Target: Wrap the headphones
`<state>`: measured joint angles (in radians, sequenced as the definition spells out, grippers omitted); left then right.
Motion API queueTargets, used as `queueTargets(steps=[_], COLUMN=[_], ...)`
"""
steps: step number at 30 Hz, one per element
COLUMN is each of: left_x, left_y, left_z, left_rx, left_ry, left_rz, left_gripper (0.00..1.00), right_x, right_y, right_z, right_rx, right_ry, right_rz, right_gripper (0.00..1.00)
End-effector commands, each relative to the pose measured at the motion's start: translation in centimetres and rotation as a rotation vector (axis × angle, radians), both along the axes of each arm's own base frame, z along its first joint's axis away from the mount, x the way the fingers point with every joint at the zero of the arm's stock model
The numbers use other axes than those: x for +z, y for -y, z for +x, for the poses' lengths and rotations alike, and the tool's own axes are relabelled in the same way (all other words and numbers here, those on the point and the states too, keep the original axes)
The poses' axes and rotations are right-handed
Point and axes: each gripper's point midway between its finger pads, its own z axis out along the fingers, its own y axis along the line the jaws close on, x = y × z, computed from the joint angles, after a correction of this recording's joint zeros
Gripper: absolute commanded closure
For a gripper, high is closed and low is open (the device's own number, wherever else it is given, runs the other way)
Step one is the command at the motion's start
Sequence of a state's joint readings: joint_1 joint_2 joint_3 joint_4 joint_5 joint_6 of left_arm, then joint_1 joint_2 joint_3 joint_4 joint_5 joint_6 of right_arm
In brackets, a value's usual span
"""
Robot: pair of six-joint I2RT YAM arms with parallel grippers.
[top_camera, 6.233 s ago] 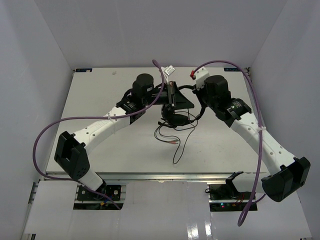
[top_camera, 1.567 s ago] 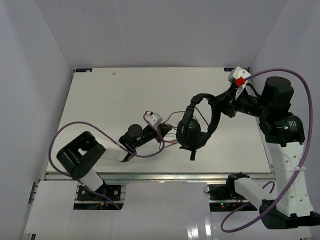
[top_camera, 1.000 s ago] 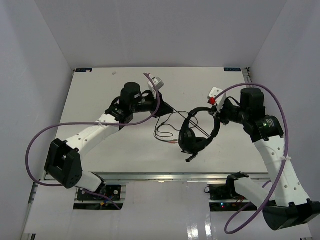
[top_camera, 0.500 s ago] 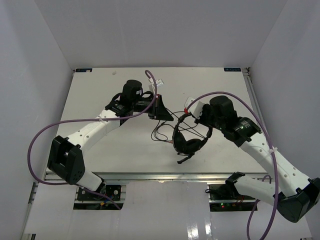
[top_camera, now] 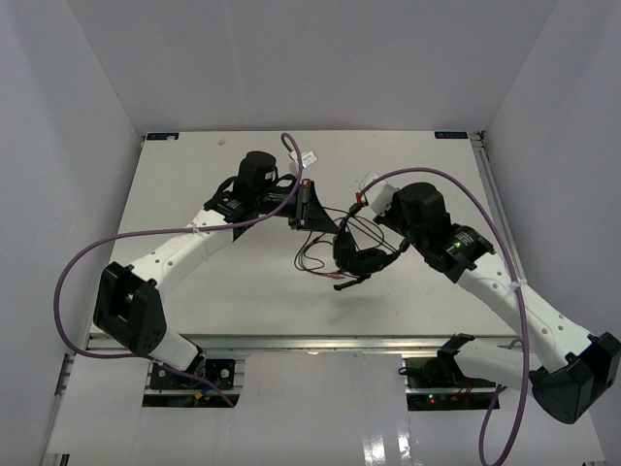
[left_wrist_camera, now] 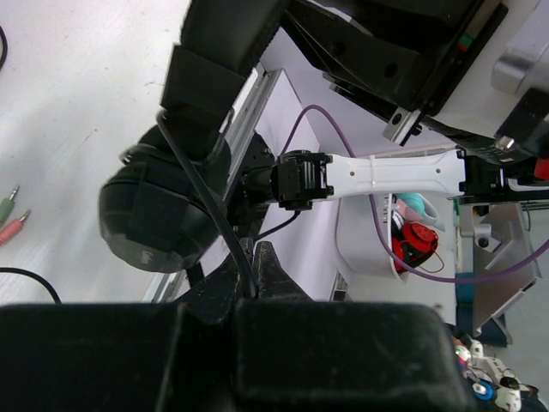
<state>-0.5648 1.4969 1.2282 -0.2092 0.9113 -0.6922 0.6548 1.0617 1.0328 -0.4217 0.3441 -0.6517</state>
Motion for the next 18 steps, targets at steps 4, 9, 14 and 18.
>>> queueTargets(steps=[4,9,14,18], left_x=[5.1,5.1,4.6,4.7], left_y=[-0.6,-0.6,-1.0,-0.9], left_z=[-2.4,-3.5,-4.2,-4.6], left_rx=[-0.077,-0.115,-0.122,-0.124], left_ry=[0.015,-0.028,-0.049,-0.067], left_rz=[-0.136,-0.153,-0.149,-0.159], left_gripper=[0.95,0.86,0.80,0.74], right_x=[1.8,3.1,4.8,4.9], right_y=[2.0,2.8,3.3,2.9], right_z=[2.6,4.0,4.9,5.6], right_rx=[-0.201,-0.312,-0.367,-0.388], right_ry=[0.084,0.144,0.192,0.201], right_rz=[0.026,0.056,0.080,0.095], right_gripper=[0.92,0.92,0.92,0.92])
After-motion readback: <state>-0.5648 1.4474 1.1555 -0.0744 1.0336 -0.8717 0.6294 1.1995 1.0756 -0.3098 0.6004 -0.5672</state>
